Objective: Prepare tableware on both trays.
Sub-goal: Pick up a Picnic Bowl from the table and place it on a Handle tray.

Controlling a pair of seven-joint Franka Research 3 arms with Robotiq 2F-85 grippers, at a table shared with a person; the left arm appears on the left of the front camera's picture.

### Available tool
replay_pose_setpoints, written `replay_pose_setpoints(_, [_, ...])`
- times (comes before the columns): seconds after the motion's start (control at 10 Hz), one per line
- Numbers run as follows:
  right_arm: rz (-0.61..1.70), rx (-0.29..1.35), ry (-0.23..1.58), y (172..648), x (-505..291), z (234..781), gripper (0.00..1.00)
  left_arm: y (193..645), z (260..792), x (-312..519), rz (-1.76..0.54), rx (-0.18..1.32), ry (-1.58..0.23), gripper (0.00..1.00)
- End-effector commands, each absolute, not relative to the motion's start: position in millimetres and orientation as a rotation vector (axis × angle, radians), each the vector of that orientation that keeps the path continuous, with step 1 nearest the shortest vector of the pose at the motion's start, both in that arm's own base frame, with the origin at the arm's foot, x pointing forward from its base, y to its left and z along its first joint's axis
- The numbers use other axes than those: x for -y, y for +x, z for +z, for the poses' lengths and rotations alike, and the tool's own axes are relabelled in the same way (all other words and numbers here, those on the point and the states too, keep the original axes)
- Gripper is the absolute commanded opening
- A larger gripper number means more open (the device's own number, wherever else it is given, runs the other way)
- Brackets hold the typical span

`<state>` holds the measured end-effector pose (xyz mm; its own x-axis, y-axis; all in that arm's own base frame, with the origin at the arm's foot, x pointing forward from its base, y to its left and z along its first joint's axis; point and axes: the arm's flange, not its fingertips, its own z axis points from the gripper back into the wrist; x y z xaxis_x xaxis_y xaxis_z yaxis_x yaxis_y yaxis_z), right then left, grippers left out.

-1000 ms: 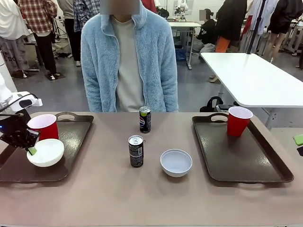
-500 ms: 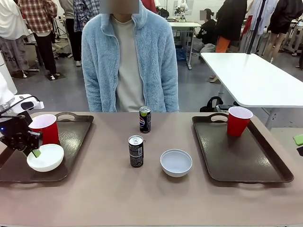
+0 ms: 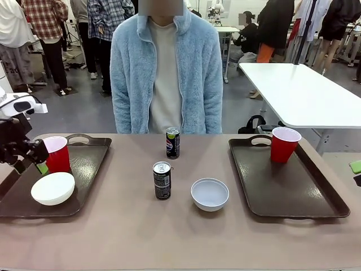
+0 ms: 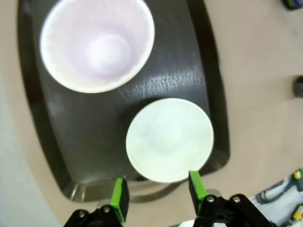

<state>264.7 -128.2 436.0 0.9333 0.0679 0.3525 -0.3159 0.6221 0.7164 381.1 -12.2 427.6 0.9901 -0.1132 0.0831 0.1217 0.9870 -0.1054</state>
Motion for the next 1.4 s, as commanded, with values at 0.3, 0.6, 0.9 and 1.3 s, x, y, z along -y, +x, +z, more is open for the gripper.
replay_pose_setpoints(0.3, [0.234, 0.329, 0.907, 267, 128, 437, 1.0, 396, 446, 14, -0.104, 0.013, -0.084, 0.95])
replay_pose_setpoints(0.6, [0.234, 0.329, 0.907, 267, 128, 437, 1.0, 386, 448, 14, -0.128, 0.047, -0.117, 0.95])
replay_pose_setpoints(0.9, [0.214, 0.297, 0.812, 266, 123, 456, 1.0, 381, 464, 0, -0.117, 0.093, -0.253, 0.95])
replay_pose_setpoints(1.3, [0.169, 0.223, 0.672, 306, 71, 527, 1.0, 378, 501, -60, -0.08, 0.136, -0.587, 0.95])
